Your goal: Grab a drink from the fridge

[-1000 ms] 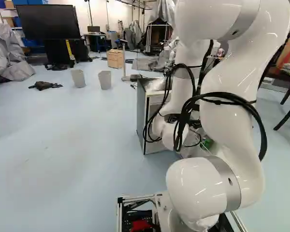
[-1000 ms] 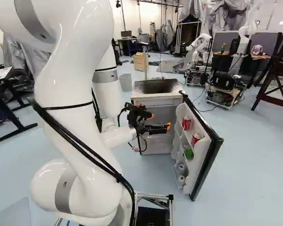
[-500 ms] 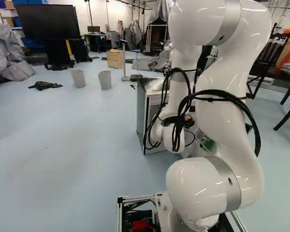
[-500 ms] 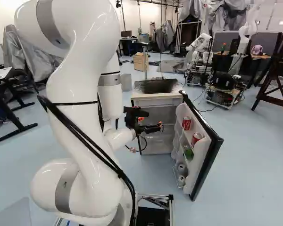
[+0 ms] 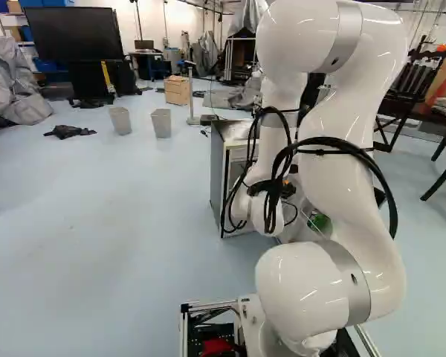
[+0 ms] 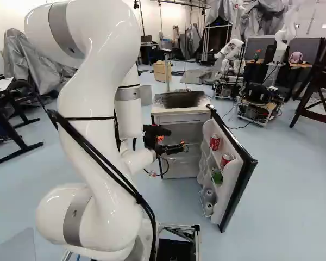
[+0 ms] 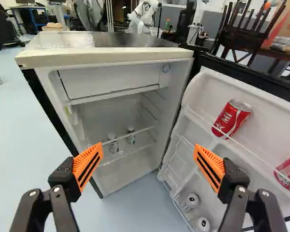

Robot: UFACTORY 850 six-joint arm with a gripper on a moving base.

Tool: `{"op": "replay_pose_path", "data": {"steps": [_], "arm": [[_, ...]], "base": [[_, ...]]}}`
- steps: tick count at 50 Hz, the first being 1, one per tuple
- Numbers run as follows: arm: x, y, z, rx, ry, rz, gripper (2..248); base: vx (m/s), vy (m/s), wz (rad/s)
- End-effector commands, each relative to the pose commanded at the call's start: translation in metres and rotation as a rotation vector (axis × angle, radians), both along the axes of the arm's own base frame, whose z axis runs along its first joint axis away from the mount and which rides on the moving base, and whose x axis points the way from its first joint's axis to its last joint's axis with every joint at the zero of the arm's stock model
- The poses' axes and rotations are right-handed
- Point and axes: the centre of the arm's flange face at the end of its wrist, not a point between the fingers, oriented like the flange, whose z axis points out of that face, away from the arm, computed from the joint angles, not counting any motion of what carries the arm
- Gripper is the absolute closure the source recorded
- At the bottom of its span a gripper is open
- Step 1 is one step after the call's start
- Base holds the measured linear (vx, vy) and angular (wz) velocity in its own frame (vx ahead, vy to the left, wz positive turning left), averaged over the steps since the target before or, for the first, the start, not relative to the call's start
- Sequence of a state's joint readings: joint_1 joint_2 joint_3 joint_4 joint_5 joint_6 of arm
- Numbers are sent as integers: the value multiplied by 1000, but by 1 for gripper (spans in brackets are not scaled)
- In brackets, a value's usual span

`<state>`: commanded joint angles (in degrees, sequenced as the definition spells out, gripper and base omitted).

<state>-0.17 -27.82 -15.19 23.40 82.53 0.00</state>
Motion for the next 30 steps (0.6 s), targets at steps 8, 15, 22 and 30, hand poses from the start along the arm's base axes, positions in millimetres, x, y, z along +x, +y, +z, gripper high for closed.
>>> {"op": "replay_pose_path", "data": {"steps": [8, 15, 22, 30], "arm": [[0, 0, 0, 0, 0, 0, 3], [1, 1, 0, -2, -1, -4, 3], [3, 0, 0, -12, -4, -40, 3], [7, 0, -1, -29, -11, -99, 3]], "base": [[0, 0, 0], [0, 0, 0], [0, 0, 0], [0, 0, 0]]}}
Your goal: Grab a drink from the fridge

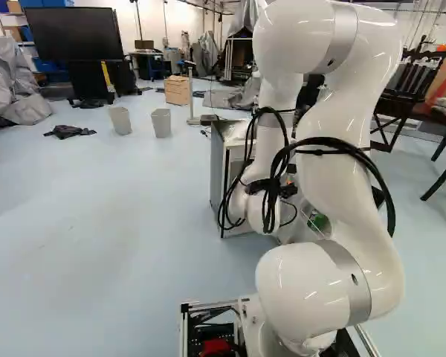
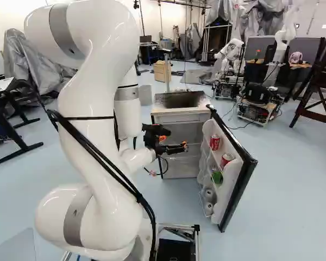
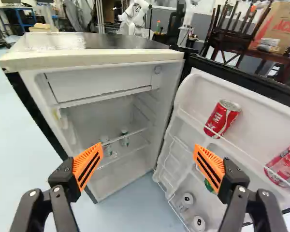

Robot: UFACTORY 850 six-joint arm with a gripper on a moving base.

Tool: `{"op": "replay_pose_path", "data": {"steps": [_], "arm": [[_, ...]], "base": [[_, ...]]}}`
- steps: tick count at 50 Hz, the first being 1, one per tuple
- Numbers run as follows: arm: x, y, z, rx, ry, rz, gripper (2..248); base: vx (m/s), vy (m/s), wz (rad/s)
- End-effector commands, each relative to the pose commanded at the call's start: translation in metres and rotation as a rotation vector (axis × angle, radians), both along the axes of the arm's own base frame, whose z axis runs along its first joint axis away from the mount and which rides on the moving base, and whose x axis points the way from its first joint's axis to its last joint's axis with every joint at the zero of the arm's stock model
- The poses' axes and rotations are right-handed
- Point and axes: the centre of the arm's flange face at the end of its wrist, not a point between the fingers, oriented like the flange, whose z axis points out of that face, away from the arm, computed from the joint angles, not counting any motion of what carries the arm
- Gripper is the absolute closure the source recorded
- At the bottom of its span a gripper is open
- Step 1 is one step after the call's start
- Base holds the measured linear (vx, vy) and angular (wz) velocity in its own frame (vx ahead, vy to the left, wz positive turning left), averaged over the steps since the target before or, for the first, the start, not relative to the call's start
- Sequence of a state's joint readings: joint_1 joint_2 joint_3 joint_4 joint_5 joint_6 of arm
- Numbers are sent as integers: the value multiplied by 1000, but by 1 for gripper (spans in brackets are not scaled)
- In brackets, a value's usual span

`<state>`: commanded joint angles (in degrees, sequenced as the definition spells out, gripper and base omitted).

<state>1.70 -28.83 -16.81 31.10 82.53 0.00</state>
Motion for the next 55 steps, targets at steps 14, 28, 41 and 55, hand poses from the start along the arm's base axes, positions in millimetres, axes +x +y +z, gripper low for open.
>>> {"op": "replay_pose_path", "data": {"steps": [14, 28, 41, 55], "arm": [[13, -4, -2, -28, -20, -123, 3], [30, -12, -4, -52, -48, -265, 3], [46, -20, -6, -69, -78, -401, 3], [66, -30, -9, -82, -115, -558, 3]], "base": [[0, 0, 0], [0, 0, 0], [0, 0, 0], [0, 0, 0]]}}
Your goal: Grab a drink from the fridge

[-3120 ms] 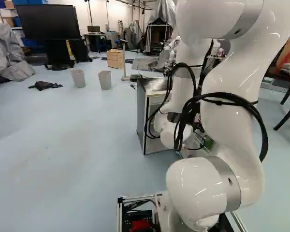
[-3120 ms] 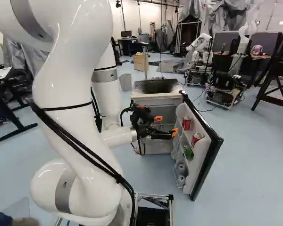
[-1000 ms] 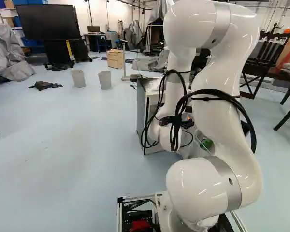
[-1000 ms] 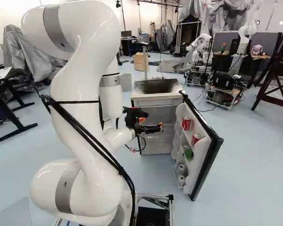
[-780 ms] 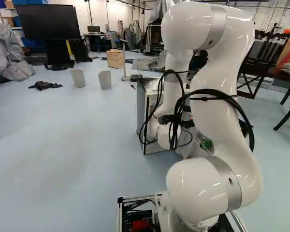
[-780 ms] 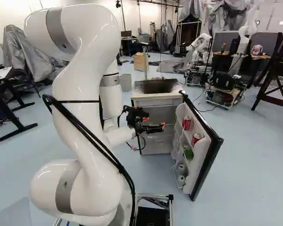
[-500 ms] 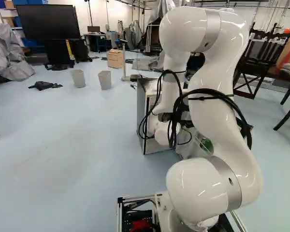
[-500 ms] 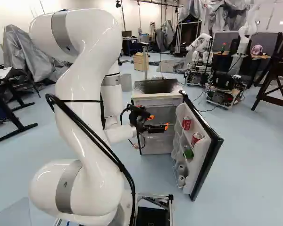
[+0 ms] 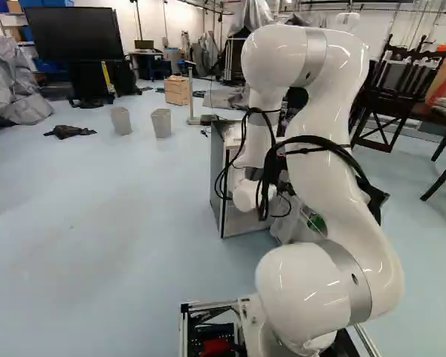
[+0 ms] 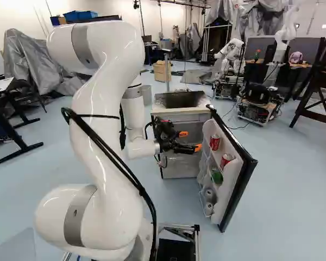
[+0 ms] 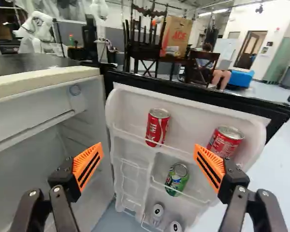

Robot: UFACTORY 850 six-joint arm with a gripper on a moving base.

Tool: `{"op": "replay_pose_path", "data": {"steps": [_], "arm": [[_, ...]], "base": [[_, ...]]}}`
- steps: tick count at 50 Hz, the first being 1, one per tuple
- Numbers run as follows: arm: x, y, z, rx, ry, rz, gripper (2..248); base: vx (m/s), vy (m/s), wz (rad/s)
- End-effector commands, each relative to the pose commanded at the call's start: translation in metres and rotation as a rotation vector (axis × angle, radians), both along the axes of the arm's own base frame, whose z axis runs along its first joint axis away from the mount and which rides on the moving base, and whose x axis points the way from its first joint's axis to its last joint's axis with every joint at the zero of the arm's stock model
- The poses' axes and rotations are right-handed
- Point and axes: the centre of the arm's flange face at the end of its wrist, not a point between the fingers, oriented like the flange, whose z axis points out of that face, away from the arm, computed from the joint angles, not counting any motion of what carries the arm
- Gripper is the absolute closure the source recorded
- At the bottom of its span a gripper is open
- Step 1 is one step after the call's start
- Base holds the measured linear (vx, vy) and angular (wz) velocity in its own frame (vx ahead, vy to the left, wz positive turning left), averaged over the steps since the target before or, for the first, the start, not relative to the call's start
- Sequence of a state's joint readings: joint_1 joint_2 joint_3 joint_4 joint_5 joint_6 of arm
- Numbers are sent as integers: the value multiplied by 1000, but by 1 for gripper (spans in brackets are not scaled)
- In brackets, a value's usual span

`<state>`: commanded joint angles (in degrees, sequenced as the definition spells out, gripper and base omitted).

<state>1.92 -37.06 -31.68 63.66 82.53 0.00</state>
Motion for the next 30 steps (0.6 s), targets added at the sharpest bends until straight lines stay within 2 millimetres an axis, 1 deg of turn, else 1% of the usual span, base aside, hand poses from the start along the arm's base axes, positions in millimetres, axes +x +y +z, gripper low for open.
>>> {"op": "replay_pose_path", "data": {"steps": [14, 30], "arm": [[21, -10, -2, -8, -45, -146, 3], [56, -20, -5, -5, -99, -190, 3]], "base": [[0, 0, 0], [0, 0, 0]]}}
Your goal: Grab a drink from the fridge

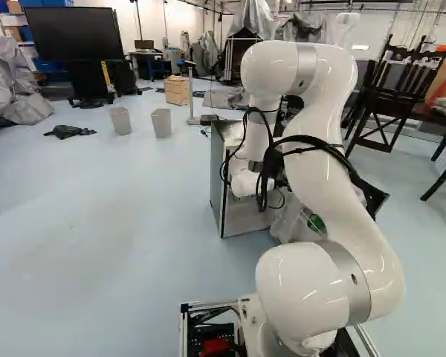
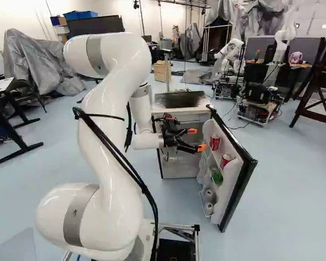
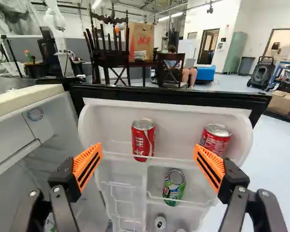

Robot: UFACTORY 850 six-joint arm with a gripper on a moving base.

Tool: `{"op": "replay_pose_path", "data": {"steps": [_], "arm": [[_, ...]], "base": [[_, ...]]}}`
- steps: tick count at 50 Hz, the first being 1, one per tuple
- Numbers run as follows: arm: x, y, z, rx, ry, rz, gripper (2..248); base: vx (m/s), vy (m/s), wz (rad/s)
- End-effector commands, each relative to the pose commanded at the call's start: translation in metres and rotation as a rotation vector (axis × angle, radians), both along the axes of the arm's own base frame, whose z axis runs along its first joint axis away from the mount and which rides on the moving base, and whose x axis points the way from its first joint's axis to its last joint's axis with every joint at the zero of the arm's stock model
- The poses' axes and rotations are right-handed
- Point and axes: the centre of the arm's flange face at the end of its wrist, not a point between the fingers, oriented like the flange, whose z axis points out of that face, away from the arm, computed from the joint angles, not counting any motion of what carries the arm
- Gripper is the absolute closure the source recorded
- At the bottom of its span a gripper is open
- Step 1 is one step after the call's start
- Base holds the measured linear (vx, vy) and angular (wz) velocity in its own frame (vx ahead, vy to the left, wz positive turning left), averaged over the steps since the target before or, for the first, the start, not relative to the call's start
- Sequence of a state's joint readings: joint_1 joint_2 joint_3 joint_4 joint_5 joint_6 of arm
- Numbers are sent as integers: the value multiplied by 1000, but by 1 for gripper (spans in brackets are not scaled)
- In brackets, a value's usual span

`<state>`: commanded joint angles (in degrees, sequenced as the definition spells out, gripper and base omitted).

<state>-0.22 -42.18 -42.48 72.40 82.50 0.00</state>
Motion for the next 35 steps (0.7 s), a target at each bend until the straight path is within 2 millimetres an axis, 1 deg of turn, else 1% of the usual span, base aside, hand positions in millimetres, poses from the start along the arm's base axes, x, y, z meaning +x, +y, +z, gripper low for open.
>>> {"op": "replay_pose_path", "data": {"steps": [7, 13, 35], "arm": [[14, -8, -2, 8, -20, -18, 3], [22, -16, -4, 23, -29, -34, 3], [29, -24, -13, 107, -16, -35, 3]], "base": [[0, 0, 0], [0, 0, 0], [0, 0, 0]]}}
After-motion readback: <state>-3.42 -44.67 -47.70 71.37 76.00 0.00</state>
